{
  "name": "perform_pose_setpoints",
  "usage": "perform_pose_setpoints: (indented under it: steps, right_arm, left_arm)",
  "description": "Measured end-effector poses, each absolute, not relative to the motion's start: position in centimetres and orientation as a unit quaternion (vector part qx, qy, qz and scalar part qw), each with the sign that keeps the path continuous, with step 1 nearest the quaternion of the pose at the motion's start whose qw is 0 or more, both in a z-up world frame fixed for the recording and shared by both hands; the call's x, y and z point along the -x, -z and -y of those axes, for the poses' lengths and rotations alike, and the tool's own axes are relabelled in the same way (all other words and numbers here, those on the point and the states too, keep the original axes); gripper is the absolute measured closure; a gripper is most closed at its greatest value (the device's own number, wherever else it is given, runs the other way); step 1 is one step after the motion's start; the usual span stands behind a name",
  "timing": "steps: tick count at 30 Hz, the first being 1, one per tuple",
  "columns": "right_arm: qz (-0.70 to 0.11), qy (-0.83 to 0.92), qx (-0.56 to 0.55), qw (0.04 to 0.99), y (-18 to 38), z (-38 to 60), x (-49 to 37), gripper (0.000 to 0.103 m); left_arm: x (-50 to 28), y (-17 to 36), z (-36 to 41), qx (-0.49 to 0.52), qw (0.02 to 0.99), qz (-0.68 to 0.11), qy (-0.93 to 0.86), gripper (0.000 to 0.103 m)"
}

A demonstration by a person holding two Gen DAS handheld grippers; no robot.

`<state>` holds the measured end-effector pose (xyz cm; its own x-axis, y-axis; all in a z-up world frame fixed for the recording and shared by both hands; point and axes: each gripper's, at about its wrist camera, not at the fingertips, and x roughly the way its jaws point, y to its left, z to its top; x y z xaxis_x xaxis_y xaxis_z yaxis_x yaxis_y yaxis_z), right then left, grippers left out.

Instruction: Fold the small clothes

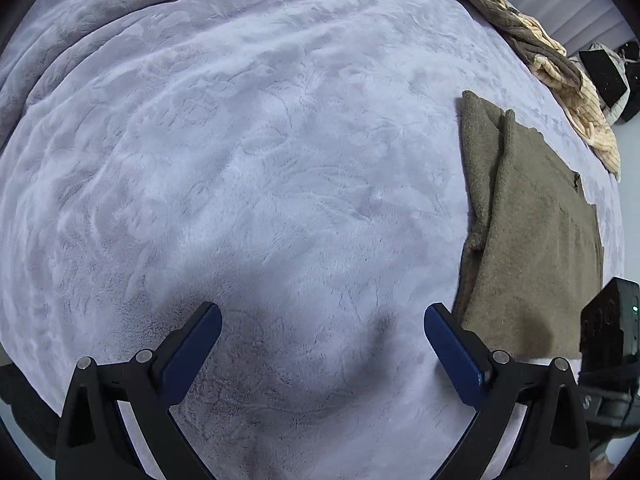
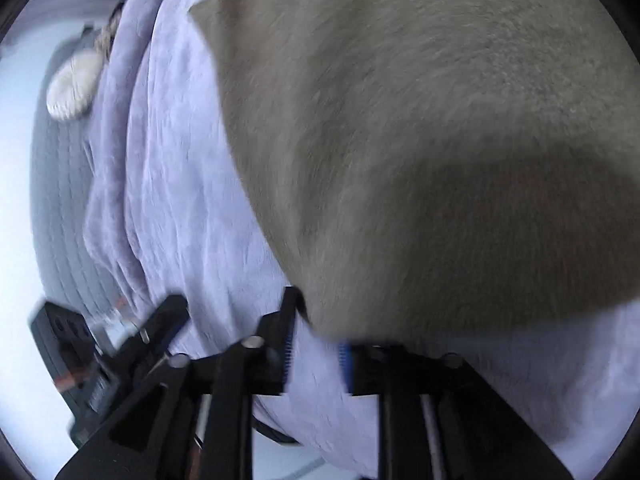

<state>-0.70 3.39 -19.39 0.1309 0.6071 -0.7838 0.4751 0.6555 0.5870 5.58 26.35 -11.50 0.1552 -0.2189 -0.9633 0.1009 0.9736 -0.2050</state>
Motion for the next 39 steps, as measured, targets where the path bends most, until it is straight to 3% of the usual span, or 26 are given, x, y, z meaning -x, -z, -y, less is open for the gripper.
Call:
perform_pose_setpoints:
  steps: [7,10,13,19,20,22,25,30,32,35,39]
  right_arm:
    - [-0.601,0.029,-0.251,0.758,10.9,0.3,2.1,0.069]
    - [-0.61,0.072,-0.235,0.753,11.8,3.7,1.4,0.069]
    - [-0.662,0.076,-0.235,0.708,16.2,5.9,3.2,0.073]
    - [-0.645,0.067,-0.205,0.733,15.6,4.5,3.8,0.071]
    - [-0.645,0.068,-0.21,0.732,15.6,4.2,3.5,0.07]
    - [-0.644,0.066,-0.224,0.728,15.4,4.1,3.1,0.07]
    - [-0.627,0.054,-0.257,0.733,13.7,6.2,3.7,0.07]
    - [-0.595,0.109,-0.265,0.751,11.6,10.8,5.5,0.084]
    - [-0.607,0.139,-0.259,0.738,12.8,12.3,6.1,0.084]
    - [-0.626,0.145,-0.283,0.712,14.5,14.5,7.2,0.095]
    - [-0.613,0.143,-0.329,0.704,13.5,15.3,8.9,0.094]
  left_arm:
    - [-6.6,11.3,-24.2,0.016,0.761,-0.635,0.132,0.001]
    - [-6.7,11.4,-23.2,0.008,0.756,-0.639,0.143,0.001]
    - [-6.6,11.4,-21.4,-0.008,0.752,-0.641,0.152,0.001]
    - [-7.4,9.6,-16.1,0.013,0.744,-0.624,0.239,0.002]
    - [-7.5,9.3,-15.1,0.017,0.742,-0.619,0.257,0.005]
    - [-7.7,9.0,-12.8,0.02,0.735,-0.612,0.291,0.026]
    - [-7.8,10.2,-9.9,0.01,0.717,-0.62,0.319,0.045]
    - [-7.7,13.5,-8.9,-0.024,0.717,-0.626,0.306,0.045]
    - [-7.4,13.2,-8.9,-0.038,0.719,-0.621,0.31,0.045]
    - [-7.0,12.3,-9.3,-0.055,0.723,-0.62,0.3,0.045]
    - [-6.5,11.8,-11.2,-0.084,0.738,-0.623,0.247,0.044]
